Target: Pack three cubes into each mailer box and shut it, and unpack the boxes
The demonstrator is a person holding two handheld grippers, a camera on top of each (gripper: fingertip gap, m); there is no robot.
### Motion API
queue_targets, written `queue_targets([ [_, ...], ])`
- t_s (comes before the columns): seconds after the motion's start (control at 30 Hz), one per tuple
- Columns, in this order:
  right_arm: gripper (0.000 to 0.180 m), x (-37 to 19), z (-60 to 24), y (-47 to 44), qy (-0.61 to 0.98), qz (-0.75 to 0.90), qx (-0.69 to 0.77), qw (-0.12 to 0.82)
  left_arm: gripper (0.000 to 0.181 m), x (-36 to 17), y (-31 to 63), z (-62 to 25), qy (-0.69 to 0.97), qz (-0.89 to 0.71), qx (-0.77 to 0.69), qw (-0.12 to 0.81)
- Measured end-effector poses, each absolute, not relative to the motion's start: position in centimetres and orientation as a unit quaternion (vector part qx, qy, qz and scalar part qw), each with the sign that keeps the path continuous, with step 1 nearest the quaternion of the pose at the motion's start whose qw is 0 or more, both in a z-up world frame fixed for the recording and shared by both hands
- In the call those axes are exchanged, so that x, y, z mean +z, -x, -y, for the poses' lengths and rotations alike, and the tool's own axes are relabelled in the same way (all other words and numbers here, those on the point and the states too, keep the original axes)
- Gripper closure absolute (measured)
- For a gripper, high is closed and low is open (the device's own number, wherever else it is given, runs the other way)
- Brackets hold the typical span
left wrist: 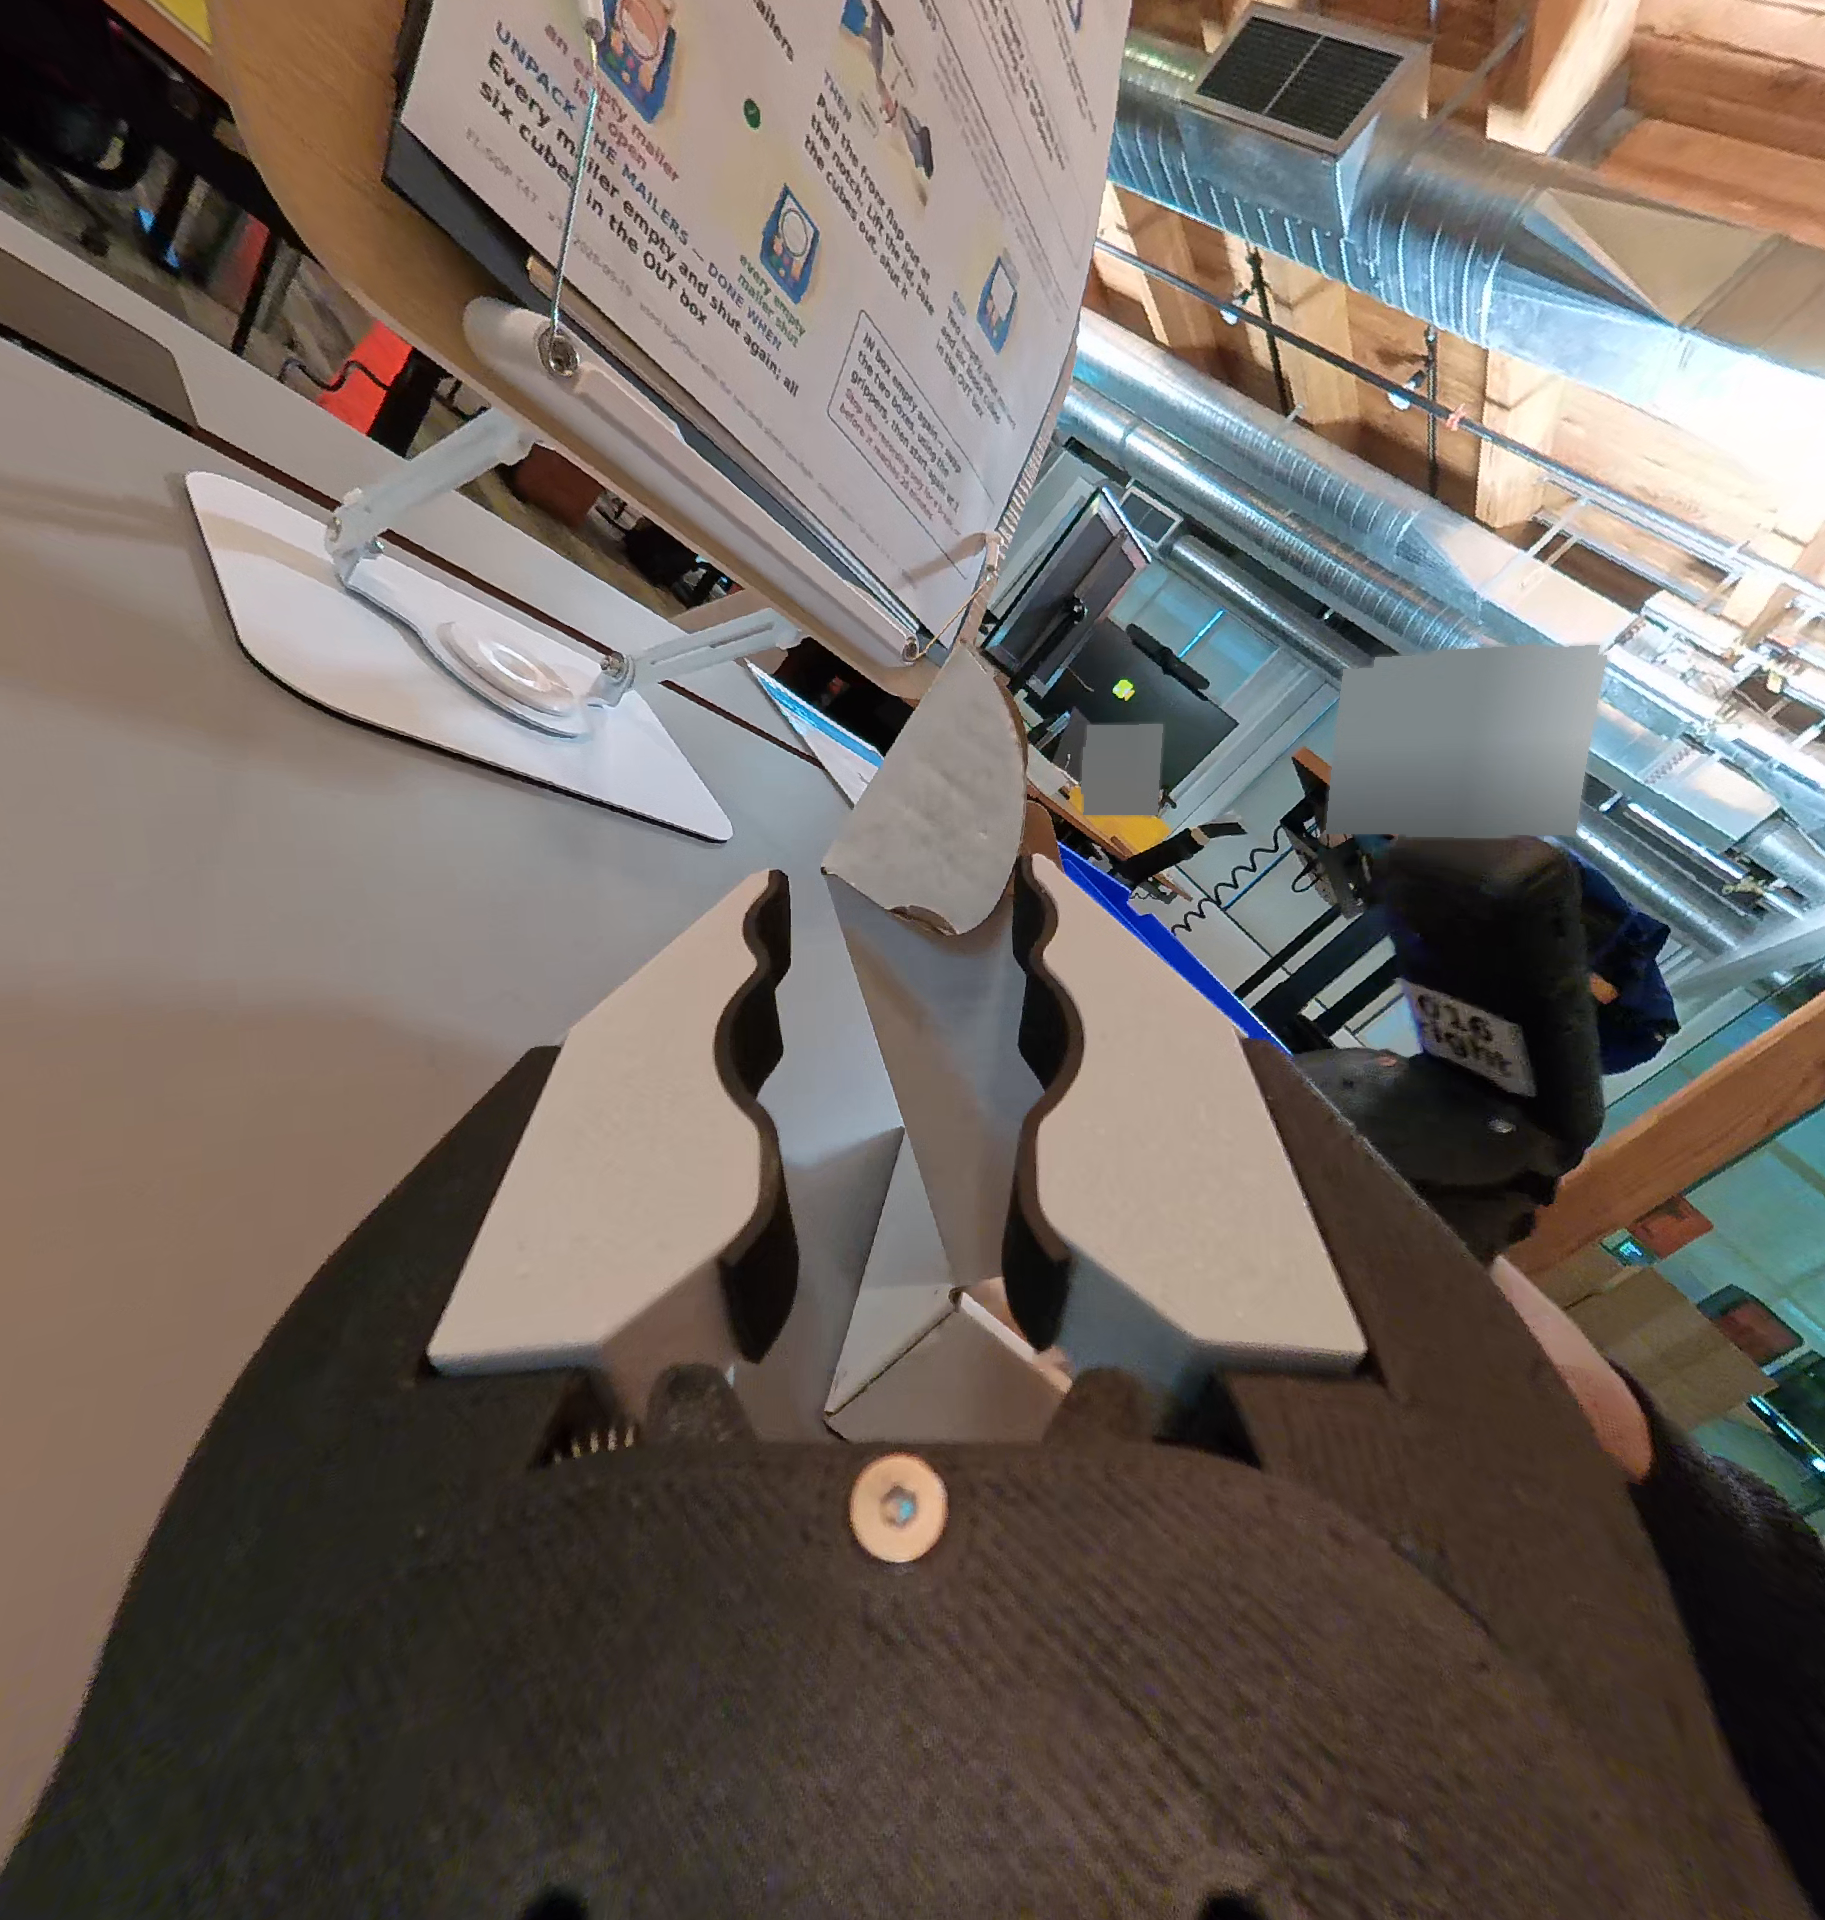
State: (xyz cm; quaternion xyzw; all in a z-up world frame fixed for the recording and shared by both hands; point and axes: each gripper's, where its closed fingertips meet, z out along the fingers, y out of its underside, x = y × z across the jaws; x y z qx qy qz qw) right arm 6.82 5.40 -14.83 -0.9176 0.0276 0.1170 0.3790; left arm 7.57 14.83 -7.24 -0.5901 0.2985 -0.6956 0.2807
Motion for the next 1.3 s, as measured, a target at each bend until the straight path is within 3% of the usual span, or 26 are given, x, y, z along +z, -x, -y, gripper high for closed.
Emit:
queue_targets([
  [0.17,0.135,-8.1,-3.0,-10.2,0.884,-0.057,0.119,0.449,0.139,-7.1,-7.6,-15.0,0.586,-0.299,-0.698,0.284],
  [0.37,0.136,-1.6,10.1,-27.0,0.837,-0.226,-0.121,0.483,0.138,-7.1,-7.6,-14.8,0.582,-0.303,-0.700,0.282],
  [0.6,0.136,-9.6,24.8,-37.1,0.805,-0.418,-0.152,0.392,0.138,-7.1,-7.9,-14.7,0.580,-0.302,-0.704,0.277],
  [0.93,0.136,-15.9,24.7,-37.3,0.846,-0.414,-0.115,0.317,0.138,-6.9,-7.8,-14.4,0.572,-0.315,-0.700,0.289],
  [1.2,0.138,-15.6,24.3,-36.8,0.849,-0.406,-0.107,0.320,0.138,-6.9,-7.8,-14.5,0.572,-0.314,-0.701,0.287],
  [1.3,0.128,-14.4,24.4,-37.0,0.841,-0.408,-0.114,0.337,0.138,-6.9,-7.9,-14.5,0.572,-0.314,-0.701,0.286],
])
